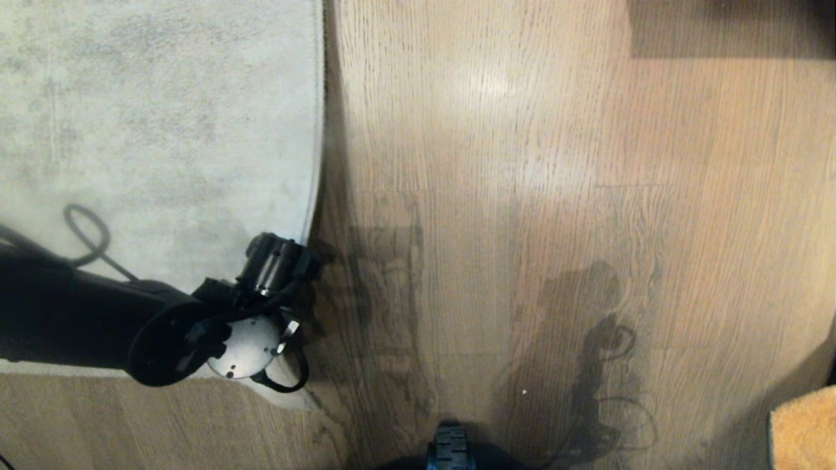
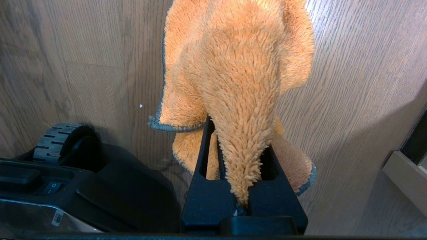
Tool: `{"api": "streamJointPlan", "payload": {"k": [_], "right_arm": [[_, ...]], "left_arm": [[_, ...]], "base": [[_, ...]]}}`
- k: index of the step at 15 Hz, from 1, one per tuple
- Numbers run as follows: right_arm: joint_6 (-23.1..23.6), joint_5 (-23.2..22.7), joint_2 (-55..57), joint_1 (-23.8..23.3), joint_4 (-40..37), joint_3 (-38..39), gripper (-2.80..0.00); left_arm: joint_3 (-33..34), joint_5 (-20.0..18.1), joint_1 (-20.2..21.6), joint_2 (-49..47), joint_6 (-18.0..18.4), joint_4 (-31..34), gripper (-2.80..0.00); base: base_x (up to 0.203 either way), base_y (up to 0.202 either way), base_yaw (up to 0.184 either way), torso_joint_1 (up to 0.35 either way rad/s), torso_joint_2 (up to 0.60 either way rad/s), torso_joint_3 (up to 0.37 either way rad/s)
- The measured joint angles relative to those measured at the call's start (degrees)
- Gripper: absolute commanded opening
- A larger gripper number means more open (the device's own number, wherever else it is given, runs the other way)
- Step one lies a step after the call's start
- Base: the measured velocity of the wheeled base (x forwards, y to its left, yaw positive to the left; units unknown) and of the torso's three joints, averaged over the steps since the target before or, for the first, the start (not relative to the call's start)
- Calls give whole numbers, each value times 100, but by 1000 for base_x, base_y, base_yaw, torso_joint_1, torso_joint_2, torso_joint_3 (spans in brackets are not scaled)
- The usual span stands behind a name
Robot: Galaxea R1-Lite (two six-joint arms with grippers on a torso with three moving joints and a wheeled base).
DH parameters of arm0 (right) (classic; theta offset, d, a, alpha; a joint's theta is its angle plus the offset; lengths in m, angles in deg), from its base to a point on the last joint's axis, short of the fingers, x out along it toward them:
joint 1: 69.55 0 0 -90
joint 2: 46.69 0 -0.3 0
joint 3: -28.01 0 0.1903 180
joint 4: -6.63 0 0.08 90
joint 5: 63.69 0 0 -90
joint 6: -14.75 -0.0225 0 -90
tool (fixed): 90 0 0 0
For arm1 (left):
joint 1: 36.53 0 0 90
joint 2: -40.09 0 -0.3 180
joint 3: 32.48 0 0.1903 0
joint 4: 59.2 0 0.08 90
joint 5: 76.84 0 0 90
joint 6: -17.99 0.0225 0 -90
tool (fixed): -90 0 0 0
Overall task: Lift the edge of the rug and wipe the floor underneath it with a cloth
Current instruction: Lift up the carpet
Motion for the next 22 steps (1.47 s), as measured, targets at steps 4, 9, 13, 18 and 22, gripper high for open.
{"api": "streamJointPlan", "payload": {"k": [4, 9, 13, 18, 22], "right_arm": [[4, 0, 0, 0, -2, 0, -280], [1, 1, 0, 0, 0, 0, -280], [4, 0, 0, 0, -2, 0, -280], [6, 0, 0, 0, 0, 0, -280], [2, 0, 0, 0, 0, 0, -280]], "left_arm": [[229, 656, -111, 32, -26, -9, 0], [641, 751, -164, -3, -26, -406, 0], [1009, 783, -207, -272, -22, -1451, 0], [1154, 815, -260, -551, -15, -1911, -280], [1163, 796, -293, -575, -17, -1902, -280]], "base": [[0, 0, 0, 0, 0, 0], [0, 0, 0, 0, 0, 0], [0, 0, 0, 0, 0, 0], [0, 0, 0, 0, 0, 0], [0, 0, 0, 0, 0, 0]]}}
